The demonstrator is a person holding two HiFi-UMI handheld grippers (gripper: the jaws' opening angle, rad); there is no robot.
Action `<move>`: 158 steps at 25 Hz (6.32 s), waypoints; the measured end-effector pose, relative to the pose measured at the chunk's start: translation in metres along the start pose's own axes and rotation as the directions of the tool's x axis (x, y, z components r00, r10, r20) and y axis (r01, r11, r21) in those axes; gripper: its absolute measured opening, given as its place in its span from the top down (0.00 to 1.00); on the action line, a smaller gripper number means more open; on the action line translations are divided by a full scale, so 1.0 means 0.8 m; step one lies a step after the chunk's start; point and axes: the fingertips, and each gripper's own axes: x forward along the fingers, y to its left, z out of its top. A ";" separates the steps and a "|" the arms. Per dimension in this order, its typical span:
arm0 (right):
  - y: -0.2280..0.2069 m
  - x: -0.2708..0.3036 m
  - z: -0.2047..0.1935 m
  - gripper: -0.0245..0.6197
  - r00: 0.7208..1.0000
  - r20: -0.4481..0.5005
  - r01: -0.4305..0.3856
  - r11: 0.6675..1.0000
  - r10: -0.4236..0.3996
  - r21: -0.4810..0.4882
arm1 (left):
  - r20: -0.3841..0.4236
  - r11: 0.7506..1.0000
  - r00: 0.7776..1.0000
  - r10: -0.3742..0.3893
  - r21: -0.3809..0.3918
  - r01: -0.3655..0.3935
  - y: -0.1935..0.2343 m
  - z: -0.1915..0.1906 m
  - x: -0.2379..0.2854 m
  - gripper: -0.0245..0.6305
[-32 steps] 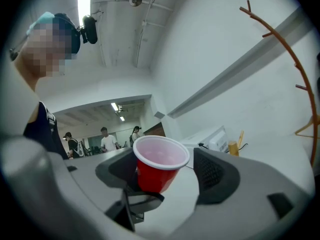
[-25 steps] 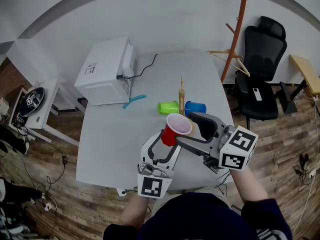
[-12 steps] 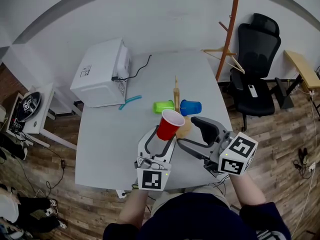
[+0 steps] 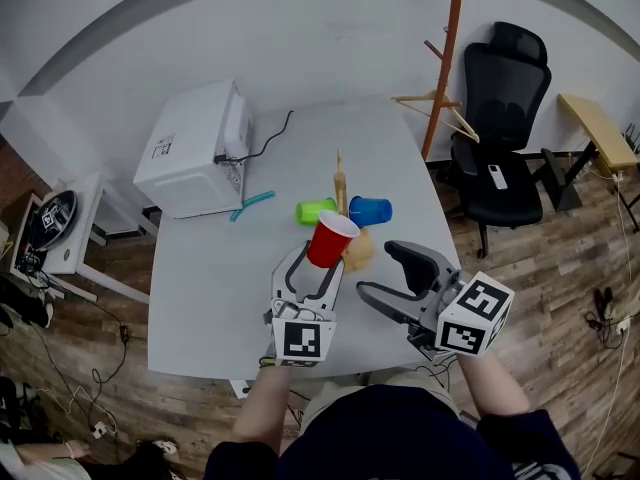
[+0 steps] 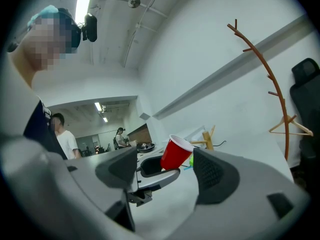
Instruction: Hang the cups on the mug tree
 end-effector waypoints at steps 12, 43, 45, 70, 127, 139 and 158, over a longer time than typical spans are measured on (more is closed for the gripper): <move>0.004 -0.004 -0.003 0.47 1.000 -0.008 -0.021 1.000 0.021 0.000 | 0.017 1.000 1.000 0.006 0.005 -0.007 0.004 0.026 0.006 0.59; -0.021 -0.013 -0.012 0.47 0.998 -0.016 0.058 0.996 -0.059 -0.062 | 0.037 0.999 0.999 -0.012 0.040 0.010 0.020 0.053 0.061 0.59; -0.022 -0.013 -0.013 0.47 0.998 -0.017 0.057 0.997 -0.058 -0.058 | 0.029 0.999 0.999 -0.013 0.042 0.012 0.021 0.054 0.065 0.59; -0.013 -0.003 -0.021 0.47 0.998 -0.030 0.049 0.997 -0.051 -0.053 | 0.024 0.999 0.999 -0.034 0.025 0.034 0.019 0.049 0.062 0.55; -0.011 -0.018 -0.094 0.90 0.932 -0.037 0.355 0.929 -0.360 -0.105 | 0.015 0.969 0.998 -0.053 -0.242 0.055 -0.017 0.003 -0.083 0.93; -0.022 -0.022 -0.124 0.90 0.924 -0.046 0.374 0.923 -0.379 -0.092 | -0.023 0.951 0.998 -0.066 -0.303 0.056 -0.023 -0.041 -0.104 0.93; -0.033 -0.021 -0.140 0.91 0.919 -0.060 0.389 0.921 -0.390 -0.031 | -0.068 0.949 0.991 -0.113 -0.304 0.087 -0.029 -0.072 -0.105 0.93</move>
